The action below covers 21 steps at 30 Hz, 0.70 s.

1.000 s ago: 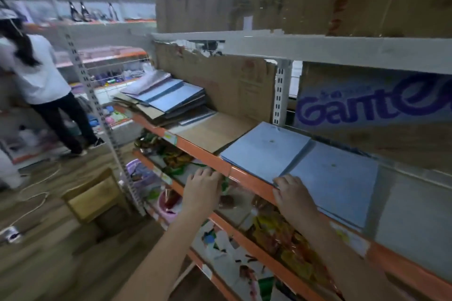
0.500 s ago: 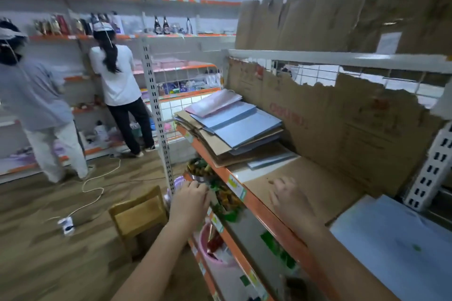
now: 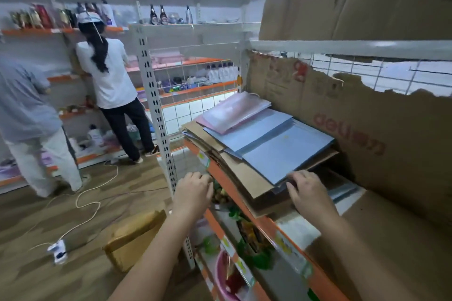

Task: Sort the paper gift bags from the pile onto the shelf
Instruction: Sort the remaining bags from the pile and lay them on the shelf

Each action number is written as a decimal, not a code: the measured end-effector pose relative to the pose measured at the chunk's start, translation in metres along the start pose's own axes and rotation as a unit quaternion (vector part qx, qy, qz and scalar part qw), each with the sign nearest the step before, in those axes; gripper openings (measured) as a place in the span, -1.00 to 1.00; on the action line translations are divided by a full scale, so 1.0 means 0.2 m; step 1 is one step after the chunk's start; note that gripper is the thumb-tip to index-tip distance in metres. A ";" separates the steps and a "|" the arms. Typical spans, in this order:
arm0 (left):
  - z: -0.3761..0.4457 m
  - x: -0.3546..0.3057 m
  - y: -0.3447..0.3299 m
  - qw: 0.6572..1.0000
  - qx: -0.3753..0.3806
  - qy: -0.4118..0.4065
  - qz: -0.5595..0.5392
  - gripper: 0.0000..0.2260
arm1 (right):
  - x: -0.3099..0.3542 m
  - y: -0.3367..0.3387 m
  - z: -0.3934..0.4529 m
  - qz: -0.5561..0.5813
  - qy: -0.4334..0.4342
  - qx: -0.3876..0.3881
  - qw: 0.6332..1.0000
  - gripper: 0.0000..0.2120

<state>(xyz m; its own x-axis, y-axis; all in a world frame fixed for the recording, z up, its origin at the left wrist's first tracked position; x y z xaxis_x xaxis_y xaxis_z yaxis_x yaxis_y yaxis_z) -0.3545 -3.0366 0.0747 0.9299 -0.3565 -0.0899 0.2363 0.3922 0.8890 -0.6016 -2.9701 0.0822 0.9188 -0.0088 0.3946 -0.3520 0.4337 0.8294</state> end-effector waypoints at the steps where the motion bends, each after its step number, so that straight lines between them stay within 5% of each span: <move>1: 0.09 0.05 -0.03 1.000 0.003 -0.009 0.000 -0.74 | 0.00 -0.02 0.06 0.003 -0.014 -0.009 1.000 -0.73; 8: 0.71 0.38 -0.24 0.995 0.042 -0.065 -0.056 -0.74 | 0.05 -0.27 0.46 0.021 -0.156 -0.032 0.987 -0.69; 17: 1.30 0.53 -0.44 0.988 0.065 -0.017 -0.141 -0.73 | 0.03 -0.43 0.79 0.040 -0.323 -0.104 0.940 -0.61; 21: 1.49 0.54 -0.61 0.981 0.129 0.013 -0.145 -0.52 | -0.05 -0.48 0.85 0.045 -0.365 -0.102 0.925 -0.60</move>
<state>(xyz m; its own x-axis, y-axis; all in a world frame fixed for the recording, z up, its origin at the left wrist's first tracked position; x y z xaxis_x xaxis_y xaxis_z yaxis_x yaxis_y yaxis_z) -0.3670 -3.3761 0.0908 0.8422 -0.3977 -0.3640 0.4152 0.0479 0.9085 -0.6068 -3.1650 0.0665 0.4973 -0.5378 0.6808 -0.3117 0.6216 0.7187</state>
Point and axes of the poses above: each hand's wrist, its own z-axis towards the middle knuckle, its own y-axis out of the back of the hand, x = y × z, the point moved 8 cm from there along z, towards the middle knuckle, and after that the axes turned 3 degrees about -x, right-handed, at the moved point
